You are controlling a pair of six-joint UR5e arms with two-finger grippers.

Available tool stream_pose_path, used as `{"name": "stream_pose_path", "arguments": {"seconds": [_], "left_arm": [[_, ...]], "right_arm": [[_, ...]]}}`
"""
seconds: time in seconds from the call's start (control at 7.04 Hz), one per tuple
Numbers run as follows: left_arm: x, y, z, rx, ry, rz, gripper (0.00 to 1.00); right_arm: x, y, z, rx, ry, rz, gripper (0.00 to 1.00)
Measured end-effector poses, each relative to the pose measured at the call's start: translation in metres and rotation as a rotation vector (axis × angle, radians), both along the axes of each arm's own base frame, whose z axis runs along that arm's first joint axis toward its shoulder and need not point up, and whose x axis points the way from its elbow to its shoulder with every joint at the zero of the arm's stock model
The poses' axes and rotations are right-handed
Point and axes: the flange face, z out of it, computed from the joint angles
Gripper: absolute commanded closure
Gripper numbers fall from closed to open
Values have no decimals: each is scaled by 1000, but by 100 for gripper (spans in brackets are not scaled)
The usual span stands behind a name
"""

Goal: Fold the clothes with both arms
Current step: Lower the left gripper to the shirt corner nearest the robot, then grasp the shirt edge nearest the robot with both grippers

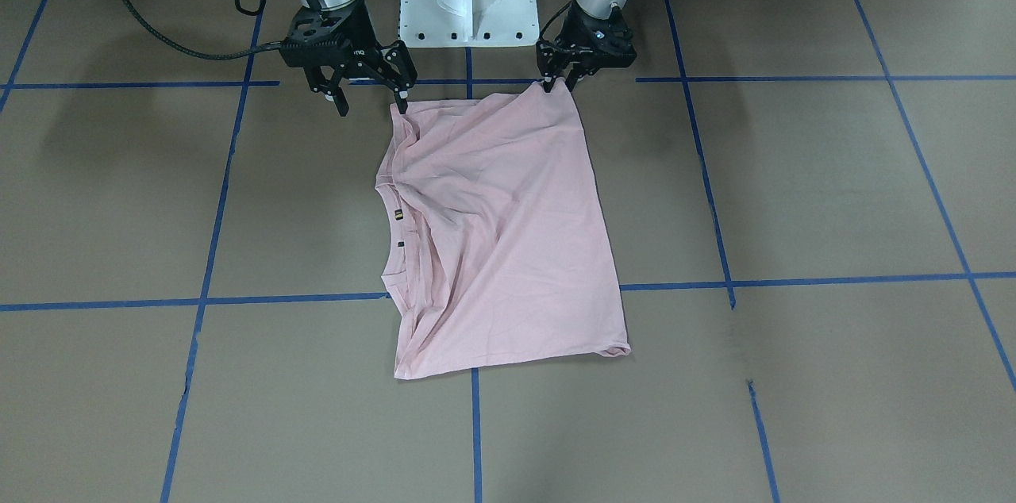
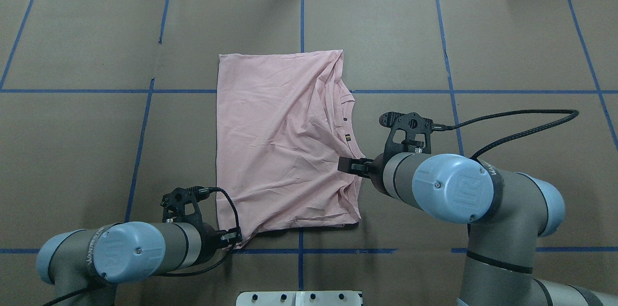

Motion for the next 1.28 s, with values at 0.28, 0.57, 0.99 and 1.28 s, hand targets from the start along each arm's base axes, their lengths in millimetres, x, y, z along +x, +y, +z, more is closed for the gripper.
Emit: {"name": "stream_pose_path", "arguments": {"seconds": [0.28,0.57,0.99,1.28], "left_arm": [[-1,0,0,1,1,2,86],[-1,0,-1,1,2,2,100],[-5,0,-1,3,2,0,100],[-6,0,-2,5,5,1,100]], "right_arm": [[0,0,1,-1,1,0,3],[-4,0,3,-17,2,9,16],[-23,6,6,-119,-22,67,36],[-56,11,2,-230,-34,124,32]]}}
